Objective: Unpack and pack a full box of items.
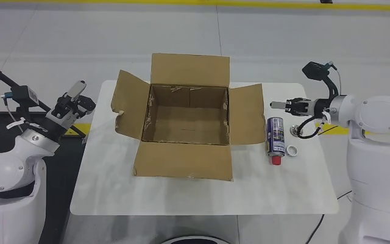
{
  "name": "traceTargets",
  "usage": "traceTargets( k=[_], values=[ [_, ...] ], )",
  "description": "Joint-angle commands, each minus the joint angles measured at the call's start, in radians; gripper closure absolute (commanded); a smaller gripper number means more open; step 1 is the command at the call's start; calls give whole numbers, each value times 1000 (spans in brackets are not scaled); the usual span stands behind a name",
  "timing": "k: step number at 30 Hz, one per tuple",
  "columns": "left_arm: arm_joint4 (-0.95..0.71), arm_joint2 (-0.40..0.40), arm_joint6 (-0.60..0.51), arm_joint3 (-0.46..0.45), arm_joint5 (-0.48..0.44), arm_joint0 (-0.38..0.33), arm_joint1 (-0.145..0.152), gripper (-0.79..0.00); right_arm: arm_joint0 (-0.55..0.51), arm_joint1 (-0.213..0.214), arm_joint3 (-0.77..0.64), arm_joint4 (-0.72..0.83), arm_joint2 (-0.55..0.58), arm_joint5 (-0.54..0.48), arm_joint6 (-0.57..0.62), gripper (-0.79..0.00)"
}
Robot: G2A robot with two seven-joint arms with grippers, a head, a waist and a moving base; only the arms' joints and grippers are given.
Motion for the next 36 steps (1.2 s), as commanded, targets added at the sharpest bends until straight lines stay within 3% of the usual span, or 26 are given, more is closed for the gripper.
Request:
traceTargets(
  k=[1, 16, 27, 36],
  values=[
    [0, 0, 0, 0, 0, 0, 0, -785, 1, -1, 8, 0, -2, 0, -3, -785],
    [0, 0, 0, 0, 0, 0, 0, -785, -22, 2, -3, -7, -9, -15, -36, -785],
    [0, 0, 0, 0, 0, 0, 0, -785, -141, 53, -104, -256, 82, -108, 28, -785],
    [0, 0, 0, 0, 0, 0, 0, -785, -216, 73, -12, -345, 65, -178, 22, -785]
  ],
)
